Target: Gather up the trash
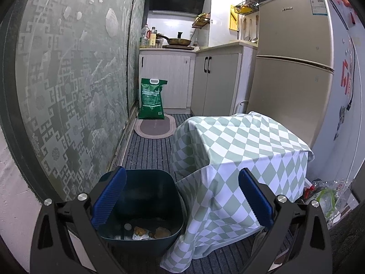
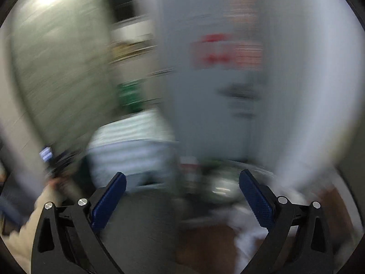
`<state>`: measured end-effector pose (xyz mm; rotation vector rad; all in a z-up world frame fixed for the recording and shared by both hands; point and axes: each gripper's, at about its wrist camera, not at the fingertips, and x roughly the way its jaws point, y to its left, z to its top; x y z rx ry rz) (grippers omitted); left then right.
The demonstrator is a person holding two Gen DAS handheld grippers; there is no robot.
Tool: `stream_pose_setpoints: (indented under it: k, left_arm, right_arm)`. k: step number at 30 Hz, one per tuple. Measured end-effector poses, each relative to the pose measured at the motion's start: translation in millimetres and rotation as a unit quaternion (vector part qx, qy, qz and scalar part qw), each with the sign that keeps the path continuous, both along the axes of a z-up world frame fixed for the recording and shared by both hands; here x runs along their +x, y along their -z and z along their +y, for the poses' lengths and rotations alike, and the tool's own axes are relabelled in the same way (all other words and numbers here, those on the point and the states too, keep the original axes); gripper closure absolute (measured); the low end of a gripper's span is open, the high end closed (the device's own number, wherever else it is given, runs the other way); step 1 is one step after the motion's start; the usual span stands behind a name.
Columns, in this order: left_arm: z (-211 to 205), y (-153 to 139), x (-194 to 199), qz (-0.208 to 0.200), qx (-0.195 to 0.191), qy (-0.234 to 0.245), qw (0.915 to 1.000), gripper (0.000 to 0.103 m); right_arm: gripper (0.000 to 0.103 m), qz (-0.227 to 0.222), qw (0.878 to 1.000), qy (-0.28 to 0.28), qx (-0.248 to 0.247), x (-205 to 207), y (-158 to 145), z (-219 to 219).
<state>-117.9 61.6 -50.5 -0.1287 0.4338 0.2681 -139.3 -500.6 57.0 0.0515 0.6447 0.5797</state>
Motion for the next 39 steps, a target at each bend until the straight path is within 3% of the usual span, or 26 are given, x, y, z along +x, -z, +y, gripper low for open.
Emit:
stream_pose_setpoints:
  k: [3,6,11,17,39]
  left_arm:
    - [1,-1,-1,-0.003,-0.001,0.001,1.0,0.003]
    - [2,0,-1,-0.003,-0.002,0.001,1.0,0.003]
    - [3,1,-2,-0.002,-0.001,0.001,1.0,0.003]
    - [3,2,-4,0.001,0.005,0.001,1.0,0.003]
    - [3,4,-5,0.001,0.004,0.001,1.0,0.003]
  right_arm:
    - [0.003,-0.017,0.995,-0.102,-0.003,14,17,106]
    - [0.003,-0.03,0.986,-0.161,-0.025,25,43,190]
    - [0.003,-0.027,0.979,-0.196,-0.046,48,80,260]
    - [0.003,-0.017,0.983,-0.176,-0.044,63,101,273]
    - [0.003,-0.036,0.983,-0.167,-0.061,65,108,284]
